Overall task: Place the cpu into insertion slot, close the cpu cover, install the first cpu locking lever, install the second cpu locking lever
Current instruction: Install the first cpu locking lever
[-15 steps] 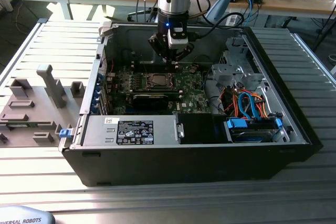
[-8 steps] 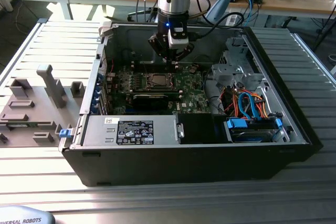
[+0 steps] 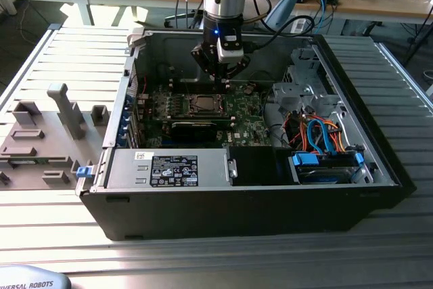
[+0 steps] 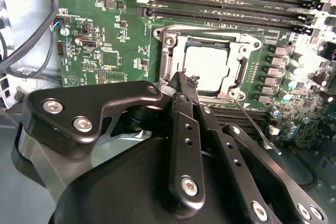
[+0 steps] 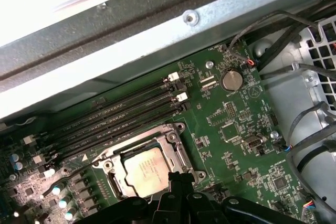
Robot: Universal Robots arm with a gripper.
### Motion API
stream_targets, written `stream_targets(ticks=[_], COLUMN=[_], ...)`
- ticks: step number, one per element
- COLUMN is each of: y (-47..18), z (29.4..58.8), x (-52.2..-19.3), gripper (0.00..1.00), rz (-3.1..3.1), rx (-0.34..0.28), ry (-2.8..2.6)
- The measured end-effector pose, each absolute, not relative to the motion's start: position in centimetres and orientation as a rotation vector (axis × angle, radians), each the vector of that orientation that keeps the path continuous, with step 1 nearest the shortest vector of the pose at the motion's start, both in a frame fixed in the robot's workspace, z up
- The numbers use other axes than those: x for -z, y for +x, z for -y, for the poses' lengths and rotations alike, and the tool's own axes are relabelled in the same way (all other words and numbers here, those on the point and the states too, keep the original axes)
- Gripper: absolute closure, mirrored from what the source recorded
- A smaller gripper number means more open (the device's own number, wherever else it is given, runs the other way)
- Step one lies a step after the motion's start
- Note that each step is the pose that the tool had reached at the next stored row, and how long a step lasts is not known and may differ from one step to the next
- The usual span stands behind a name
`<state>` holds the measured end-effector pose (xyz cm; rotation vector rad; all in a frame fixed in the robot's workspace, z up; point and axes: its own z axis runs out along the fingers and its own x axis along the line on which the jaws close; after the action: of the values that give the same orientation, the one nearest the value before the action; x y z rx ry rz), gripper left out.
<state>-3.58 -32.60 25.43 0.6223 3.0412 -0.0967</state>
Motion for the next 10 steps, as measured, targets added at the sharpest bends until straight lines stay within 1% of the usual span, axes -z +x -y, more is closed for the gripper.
stream_targets(ticks=[10], y=[-3.57], z=[32.60], x=[-25.43], gripper=[0.89], rz=[-3.046], rx=[0.096], ry=[0.596])
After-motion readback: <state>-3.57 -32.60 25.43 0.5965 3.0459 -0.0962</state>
